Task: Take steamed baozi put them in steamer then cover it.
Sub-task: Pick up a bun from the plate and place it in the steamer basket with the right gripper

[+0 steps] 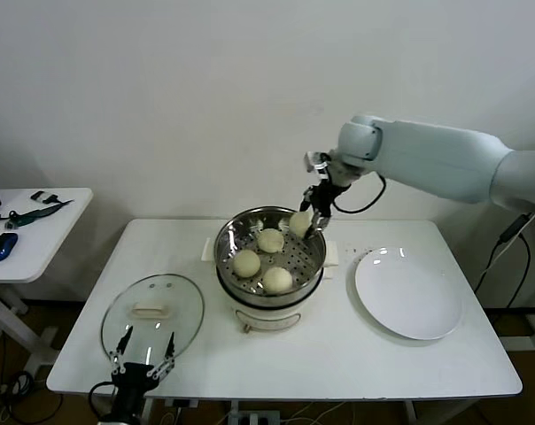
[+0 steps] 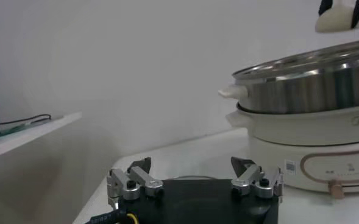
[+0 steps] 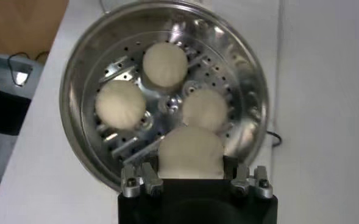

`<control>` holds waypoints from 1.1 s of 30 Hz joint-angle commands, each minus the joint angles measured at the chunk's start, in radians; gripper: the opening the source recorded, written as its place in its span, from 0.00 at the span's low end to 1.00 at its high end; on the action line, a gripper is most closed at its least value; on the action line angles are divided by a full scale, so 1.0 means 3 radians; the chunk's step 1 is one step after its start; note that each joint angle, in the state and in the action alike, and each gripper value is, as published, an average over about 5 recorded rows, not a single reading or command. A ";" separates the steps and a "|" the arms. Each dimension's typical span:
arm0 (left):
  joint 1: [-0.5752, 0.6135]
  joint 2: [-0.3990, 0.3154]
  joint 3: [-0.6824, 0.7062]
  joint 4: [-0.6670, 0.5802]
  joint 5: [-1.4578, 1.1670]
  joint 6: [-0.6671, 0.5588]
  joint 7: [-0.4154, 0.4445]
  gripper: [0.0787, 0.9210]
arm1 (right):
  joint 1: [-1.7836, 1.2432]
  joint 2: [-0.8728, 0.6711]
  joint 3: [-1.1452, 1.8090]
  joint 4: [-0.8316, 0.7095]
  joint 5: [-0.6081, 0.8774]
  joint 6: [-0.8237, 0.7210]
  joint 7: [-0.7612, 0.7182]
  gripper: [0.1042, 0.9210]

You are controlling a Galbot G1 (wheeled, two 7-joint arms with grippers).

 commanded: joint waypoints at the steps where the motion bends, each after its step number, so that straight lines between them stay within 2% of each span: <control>1: 0.0017 0.0024 0.0002 -0.0008 -0.0006 -0.0015 0.0002 0.88 | -0.0149 0.0313 -0.0391 0.0139 0.0296 -0.0165 0.0236 0.71; 16: 0.0002 0.0034 -0.0023 -0.0007 -0.0030 -0.0008 0.0001 0.88 | -0.0356 0.0375 -0.0311 -0.0229 0.0110 -0.0142 0.0234 0.71; 27: 0.0003 0.0028 -0.0021 -0.0008 -0.0020 -0.0010 0.0001 0.88 | -0.0394 0.0388 -0.0232 -0.0316 0.0023 -0.0145 0.0243 0.72; 33: -0.0007 0.0025 -0.0015 -0.0013 -0.0013 -0.0006 0.0002 0.88 | -0.0371 0.0394 -0.0165 -0.0307 0.0028 -0.0166 0.0219 0.85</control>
